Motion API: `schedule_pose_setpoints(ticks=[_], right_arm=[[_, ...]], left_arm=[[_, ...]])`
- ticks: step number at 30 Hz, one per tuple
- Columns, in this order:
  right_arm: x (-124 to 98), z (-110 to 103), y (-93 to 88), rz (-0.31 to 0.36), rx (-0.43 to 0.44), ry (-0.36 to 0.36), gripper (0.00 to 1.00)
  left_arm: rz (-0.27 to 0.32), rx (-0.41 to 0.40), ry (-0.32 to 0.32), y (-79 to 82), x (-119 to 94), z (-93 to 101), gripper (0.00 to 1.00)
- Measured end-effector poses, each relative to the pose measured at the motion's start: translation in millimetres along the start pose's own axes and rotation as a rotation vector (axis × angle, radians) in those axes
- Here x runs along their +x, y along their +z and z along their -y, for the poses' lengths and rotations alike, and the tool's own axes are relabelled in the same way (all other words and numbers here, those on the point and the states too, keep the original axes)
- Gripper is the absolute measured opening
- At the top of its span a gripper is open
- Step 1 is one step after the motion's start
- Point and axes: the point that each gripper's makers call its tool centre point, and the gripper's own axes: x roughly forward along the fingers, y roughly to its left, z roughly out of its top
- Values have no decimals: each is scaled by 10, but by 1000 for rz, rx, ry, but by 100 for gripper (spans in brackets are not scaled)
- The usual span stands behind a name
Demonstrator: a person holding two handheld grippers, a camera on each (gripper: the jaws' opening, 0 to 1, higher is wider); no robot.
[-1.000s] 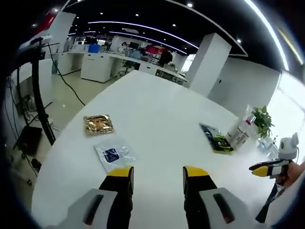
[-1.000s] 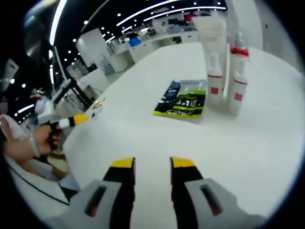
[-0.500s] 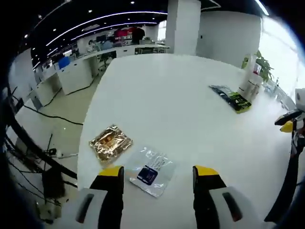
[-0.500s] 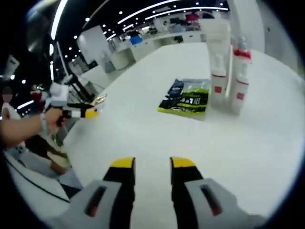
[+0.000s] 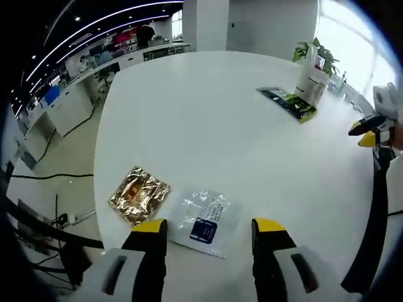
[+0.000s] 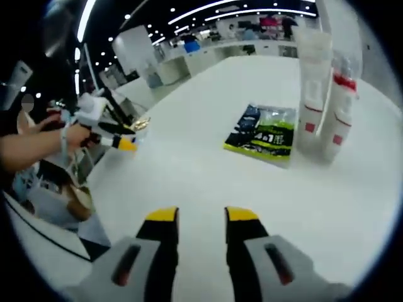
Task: Arrange the skincare products in the storage area until every visible bottle or jar stands upright without overlapping.
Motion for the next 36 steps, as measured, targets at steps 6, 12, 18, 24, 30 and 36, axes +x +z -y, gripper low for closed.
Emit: schedule_pose_setpoints(ticks=[6, 12, 18, 24, 30, 36], right_arm=[[-1, -37, -75, -28, -35, 14, 27], [26, -58, -82, -29, -40, 16, 27], [72, -143, -10, -22, -62, 37, 27], [81, -138, 11, -17, -64, 44, 26], [80, -112, 38, -8, -61, 46, 26], [79, -99, 99, 17, -52, 45, 26]], left_arm=[[-22, 82, -4, -47, -6, 57, 61], [-21, 53, -7, -40, 5, 61, 60], [-25, 74, -18, -46, 11, 154, 54], [-21, 93, -37, -62, -1, 274, 43], [-22, 128, -61, -95, -13, 409, 42], [61, 127, -102, 17, -142, 506, 43]])
